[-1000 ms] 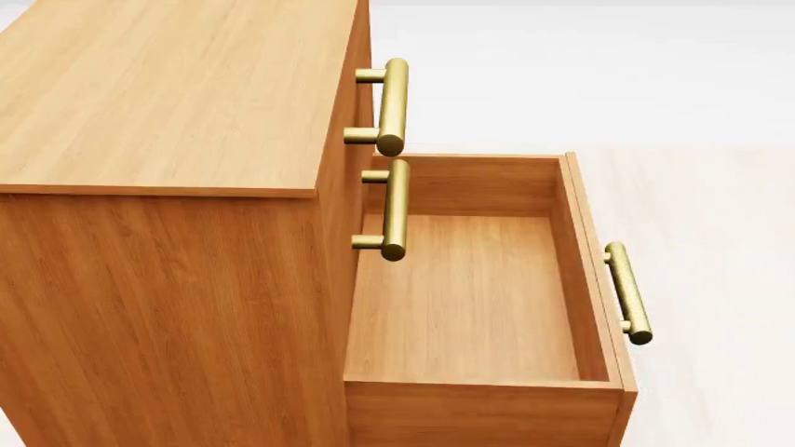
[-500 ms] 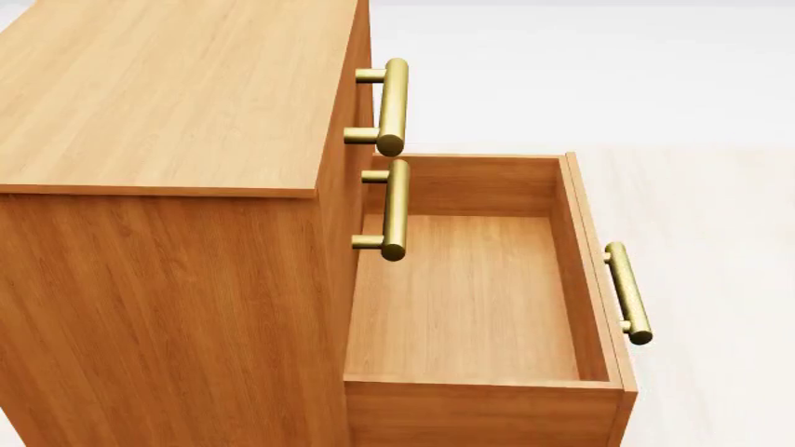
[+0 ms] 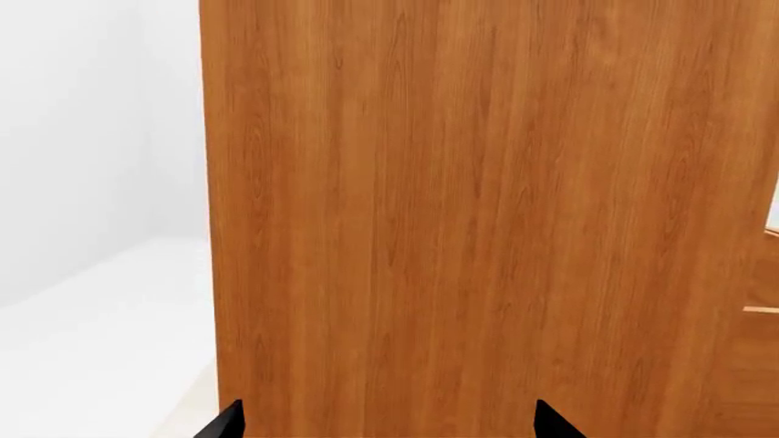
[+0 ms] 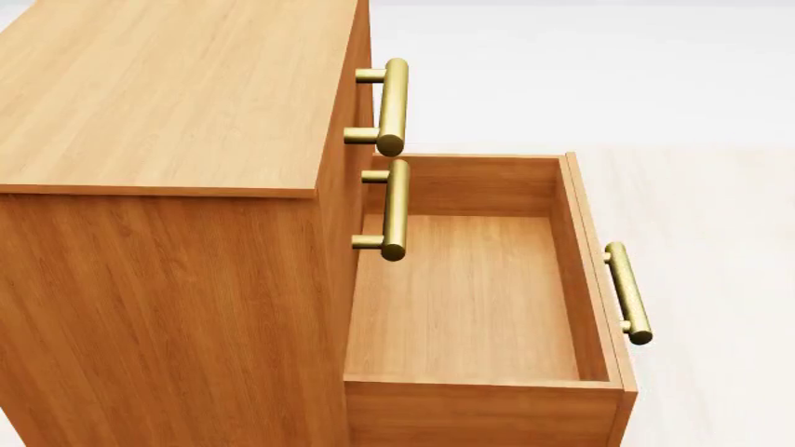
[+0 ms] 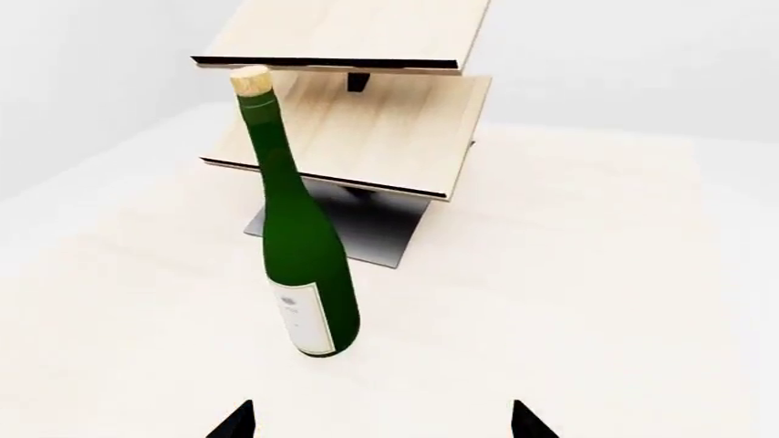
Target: Put the bowl in the bottom drawer of the cabinet and close it.
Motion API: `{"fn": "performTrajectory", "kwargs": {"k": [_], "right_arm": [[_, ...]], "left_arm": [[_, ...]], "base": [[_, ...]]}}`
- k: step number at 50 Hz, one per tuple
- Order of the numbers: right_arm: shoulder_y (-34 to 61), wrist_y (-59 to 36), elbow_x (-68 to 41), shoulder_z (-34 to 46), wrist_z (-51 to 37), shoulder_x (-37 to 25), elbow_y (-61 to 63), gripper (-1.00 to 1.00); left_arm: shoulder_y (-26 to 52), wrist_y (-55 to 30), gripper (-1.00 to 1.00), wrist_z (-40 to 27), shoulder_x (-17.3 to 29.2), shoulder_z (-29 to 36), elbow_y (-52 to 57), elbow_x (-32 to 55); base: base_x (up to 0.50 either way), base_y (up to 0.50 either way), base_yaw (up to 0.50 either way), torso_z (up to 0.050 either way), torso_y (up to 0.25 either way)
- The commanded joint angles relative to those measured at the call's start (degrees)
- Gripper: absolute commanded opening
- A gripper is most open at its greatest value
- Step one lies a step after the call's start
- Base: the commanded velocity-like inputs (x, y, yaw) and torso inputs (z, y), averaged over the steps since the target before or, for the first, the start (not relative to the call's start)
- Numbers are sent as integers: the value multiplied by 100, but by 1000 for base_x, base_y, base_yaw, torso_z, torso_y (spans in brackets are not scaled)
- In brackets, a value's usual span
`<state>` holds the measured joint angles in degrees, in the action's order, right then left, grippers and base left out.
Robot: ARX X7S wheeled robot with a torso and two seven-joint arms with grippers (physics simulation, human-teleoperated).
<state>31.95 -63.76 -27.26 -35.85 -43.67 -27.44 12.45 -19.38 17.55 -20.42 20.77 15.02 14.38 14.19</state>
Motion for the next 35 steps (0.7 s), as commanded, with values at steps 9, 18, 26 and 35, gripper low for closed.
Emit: {"fn": "performTrajectory", "kwargs": {"k": [9,18,26,35], "right_arm": [[51,-553,-185,-220,-110,35,-84,100],[83,-760,-232,-368,-198,57,-130,100],[82,-853,-283,-469,-205,77,-178,100],[107,-1026,-320,-638,-298,135,-253,100]], "left_arm": [[92,99,100,22,-17,28,-192,6],[102,121,100,12,-16,41,-218,2],[73,40,100,-32,20,41,-92,21],[76,43,100,-43,31,53,-93,23]], "base": [[0,0,0,0,0],[0,0,0,0,0],[0,0,0,0,0],[0,0,0,0,0]]}}
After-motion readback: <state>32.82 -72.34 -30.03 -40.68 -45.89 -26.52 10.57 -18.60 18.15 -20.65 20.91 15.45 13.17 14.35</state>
